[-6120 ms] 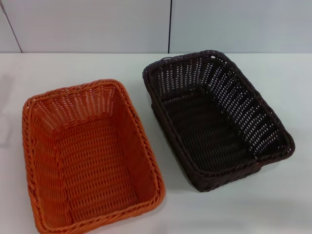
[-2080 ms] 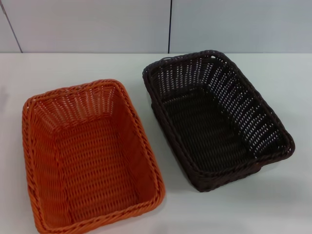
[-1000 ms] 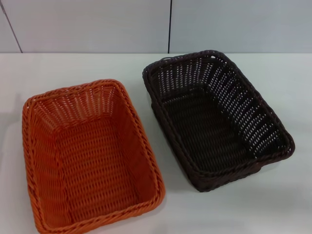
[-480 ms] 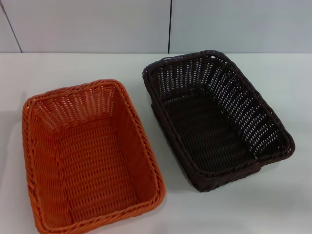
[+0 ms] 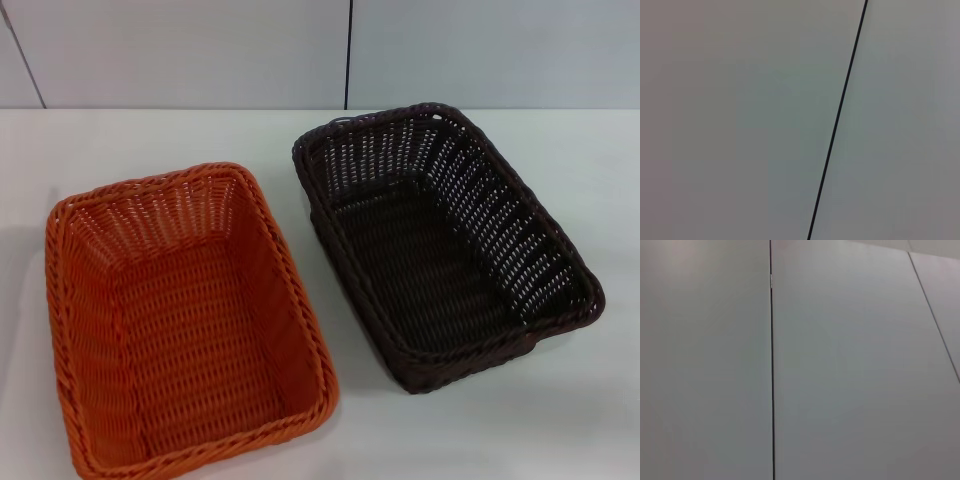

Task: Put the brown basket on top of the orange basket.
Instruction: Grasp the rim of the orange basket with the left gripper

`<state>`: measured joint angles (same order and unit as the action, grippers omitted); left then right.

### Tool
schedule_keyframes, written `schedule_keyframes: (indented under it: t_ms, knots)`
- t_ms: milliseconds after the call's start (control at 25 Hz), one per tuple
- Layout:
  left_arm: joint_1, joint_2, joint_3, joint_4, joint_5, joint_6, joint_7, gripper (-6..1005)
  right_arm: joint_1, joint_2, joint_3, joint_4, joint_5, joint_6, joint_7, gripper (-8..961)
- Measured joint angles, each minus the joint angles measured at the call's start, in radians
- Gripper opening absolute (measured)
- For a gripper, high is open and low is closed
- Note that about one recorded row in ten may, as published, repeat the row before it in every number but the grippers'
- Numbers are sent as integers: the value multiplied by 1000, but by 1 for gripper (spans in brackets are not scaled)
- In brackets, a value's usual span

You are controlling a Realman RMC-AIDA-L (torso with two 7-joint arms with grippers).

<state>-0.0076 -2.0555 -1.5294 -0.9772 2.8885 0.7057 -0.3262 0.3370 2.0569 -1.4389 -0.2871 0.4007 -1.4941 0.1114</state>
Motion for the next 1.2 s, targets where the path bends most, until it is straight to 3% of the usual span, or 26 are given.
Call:
schedule_keyframes:
  t_ms: [520,680,760,800,840,960,1000,1080,1120,1200]
  knots:
    - [7,0,3,-12,0,5,-4,798,4,1,0,0,1,-1,1,646]
    - [43,4,29,-90,0,-62,-7,797,4,2,0,1,1,-1,1,646]
    - [84,7,53,-209,0,-183,1,796,4,2,4,1,1,-1,1,646]
    - [118,12,67,-342,0,-343,19,796,4,2,8,1,1,-1,1,646]
    - [118,12,67,-342,0,-343,19,796,4,2,8,1,1,-1,1,646]
    - [145,17,58,-584,0,-708,62,794,4,2,9,1,1,-1,1,646]
    - [134,15,28,-724,0,-949,90,794,4,2,9,2,1,-1,1,646]
    - [134,15,28,-724,0,-949,90,793,5,3,8,2,1,-1,1,646]
    - [116,7,-1,-811,-1,-1130,120,793,5,3,8,2,1,-1,1,646]
    - [96,1,-20,-869,-1,-1260,145,792,6,3,8,2,1,-2,1,646]
